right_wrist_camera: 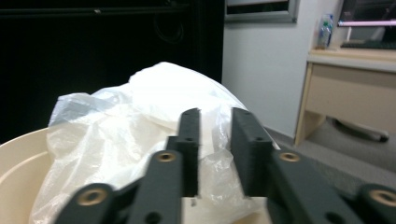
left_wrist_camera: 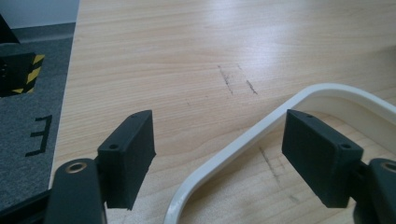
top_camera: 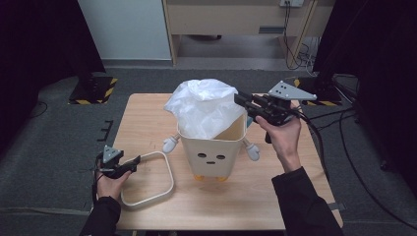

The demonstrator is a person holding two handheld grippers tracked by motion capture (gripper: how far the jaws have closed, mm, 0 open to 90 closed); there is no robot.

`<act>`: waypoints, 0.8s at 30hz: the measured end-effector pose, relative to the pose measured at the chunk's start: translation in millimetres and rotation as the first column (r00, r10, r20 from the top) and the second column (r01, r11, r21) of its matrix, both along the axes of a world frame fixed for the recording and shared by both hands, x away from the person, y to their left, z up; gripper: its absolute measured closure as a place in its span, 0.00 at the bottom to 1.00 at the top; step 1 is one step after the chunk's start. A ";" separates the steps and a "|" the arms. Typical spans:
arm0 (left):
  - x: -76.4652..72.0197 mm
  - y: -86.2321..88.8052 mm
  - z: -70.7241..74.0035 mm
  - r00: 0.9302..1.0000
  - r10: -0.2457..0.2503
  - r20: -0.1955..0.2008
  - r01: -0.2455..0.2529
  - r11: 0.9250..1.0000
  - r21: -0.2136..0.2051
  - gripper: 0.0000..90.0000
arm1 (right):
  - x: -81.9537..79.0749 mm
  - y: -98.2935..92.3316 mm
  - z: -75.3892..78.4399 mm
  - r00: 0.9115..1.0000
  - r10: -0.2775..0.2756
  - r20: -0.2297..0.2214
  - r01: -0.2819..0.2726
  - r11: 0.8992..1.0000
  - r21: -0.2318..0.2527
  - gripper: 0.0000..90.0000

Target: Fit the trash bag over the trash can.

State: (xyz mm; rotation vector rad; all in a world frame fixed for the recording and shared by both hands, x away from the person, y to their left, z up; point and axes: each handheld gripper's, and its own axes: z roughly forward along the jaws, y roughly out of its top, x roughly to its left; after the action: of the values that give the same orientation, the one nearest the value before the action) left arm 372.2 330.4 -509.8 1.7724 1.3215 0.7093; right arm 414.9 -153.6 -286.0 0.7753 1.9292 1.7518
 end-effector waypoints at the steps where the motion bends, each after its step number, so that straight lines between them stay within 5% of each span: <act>1: -0.2 0.2 2.2 1.000 -0.001 0.016 0.001 1.000 -0.003 0.28 | -0.3 2.5 -0.5 1.000 0.022 -0.006 -0.022 1.000 0.003 0.91; 6: -2.1 -3.0 11.9 0.995 -0.002 0.096 0.006 0.999 -0.043 0.29 | -2.8 19.4 -1.9 0.995 0.095 -0.023 -0.096 0.995 -0.041 0.96; 9: -3.5 -4.7 19.3 0.989 -0.007 0.150 0.015 0.998 -0.057 0.29 | -1.1 23.8 -4.3 0.991 0.111 -0.074 -0.117 0.990 -0.082 0.91; 12: -5.2 -7.2 29.8 0.978 -0.003 0.211 0.023 0.996 -0.089 0.29 | -1.4 21.1 -5.6 0.994 0.087 -0.072 -0.096 0.987 -0.126 0.86; 18: -4.8 -16.2 58.9 0.947 -0.012 0.320 0.062 0.987 -0.149 0.29 | -2.5 12.2 -6.1 0.991 0.103 -0.084 -0.113 0.987 -0.112 0.63; 21: -2.6 -22.8 69.9 0.938 -0.029 0.346 0.090 0.983 -0.160 0.28 | -4.6 7.4 -1.3 0.992 0.113 -0.058 -0.117 0.991 -0.070 0.66; 24: 0.5 -32.5 80.4 0.925 -0.051 0.376 0.121 0.979 -0.165 0.27 | -6.1 3.9 0.8 0.994 0.099 -0.044 -0.102 0.993 -0.066 0.82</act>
State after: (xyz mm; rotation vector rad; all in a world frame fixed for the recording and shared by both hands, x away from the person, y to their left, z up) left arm 372.7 298.0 -429.3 1.4513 1.0113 0.7991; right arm 408.8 -149.7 -285.2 0.7059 2.0762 1.7301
